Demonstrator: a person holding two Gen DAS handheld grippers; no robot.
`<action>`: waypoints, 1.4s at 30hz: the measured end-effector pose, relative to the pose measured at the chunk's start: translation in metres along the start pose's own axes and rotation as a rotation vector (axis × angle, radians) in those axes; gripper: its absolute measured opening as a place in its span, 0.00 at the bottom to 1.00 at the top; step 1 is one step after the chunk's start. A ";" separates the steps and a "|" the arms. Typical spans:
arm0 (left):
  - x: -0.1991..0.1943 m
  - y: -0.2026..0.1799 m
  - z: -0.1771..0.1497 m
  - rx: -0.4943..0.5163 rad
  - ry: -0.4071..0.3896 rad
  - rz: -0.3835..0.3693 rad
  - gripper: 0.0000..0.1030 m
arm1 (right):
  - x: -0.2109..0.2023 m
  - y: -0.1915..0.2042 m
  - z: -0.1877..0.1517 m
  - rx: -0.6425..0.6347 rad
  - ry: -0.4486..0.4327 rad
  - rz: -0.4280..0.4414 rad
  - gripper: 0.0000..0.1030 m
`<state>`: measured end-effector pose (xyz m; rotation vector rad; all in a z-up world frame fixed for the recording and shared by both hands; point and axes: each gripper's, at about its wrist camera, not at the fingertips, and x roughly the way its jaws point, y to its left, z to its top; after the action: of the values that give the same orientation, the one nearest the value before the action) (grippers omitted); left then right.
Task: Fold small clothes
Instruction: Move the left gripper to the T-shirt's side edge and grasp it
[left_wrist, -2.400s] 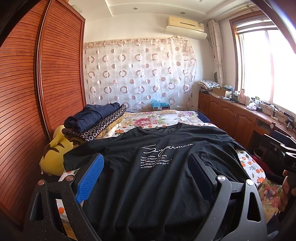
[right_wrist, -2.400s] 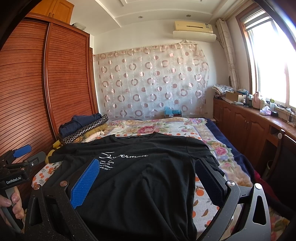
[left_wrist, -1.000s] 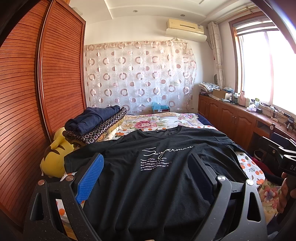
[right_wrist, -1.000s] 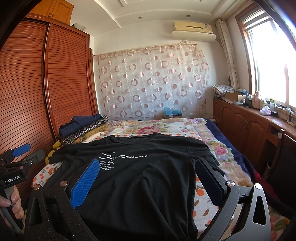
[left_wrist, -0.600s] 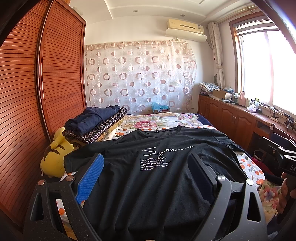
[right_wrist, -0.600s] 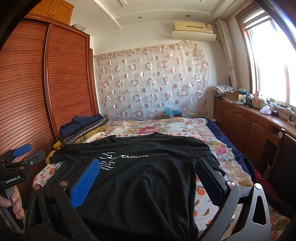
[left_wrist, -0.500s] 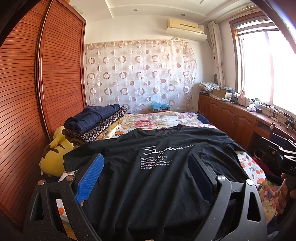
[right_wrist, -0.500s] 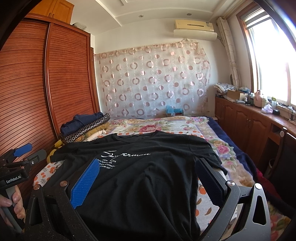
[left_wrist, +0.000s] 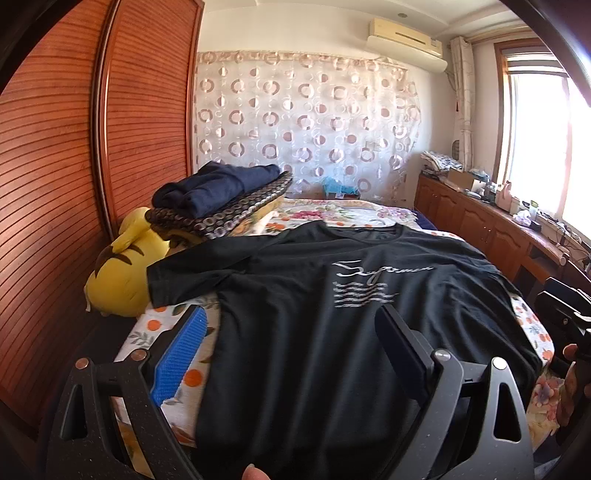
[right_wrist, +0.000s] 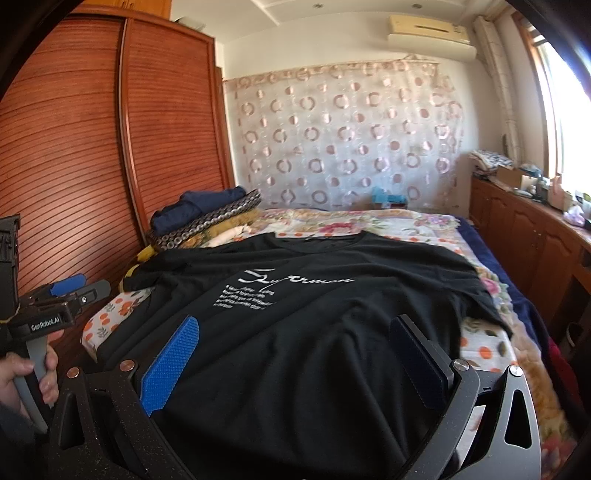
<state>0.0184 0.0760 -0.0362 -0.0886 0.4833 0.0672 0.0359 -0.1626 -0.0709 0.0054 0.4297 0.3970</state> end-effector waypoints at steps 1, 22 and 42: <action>0.001 0.003 -0.001 0.000 0.006 0.006 0.91 | 0.001 -0.002 0.000 -0.003 0.003 0.005 1.00; 0.047 0.110 0.006 0.013 0.074 0.128 0.99 | 0.070 -0.022 0.030 -0.120 0.040 0.174 1.00; 0.157 0.192 0.044 -0.030 0.301 0.096 0.89 | 0.112 -0.010 0.050 -0.204 0.138 0.254 1.00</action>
<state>0.1605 0.2778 -0.0838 -0.1053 0.7871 0.1562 0.1531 -0.1258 -0.0717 -0.1674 0.5255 0.6928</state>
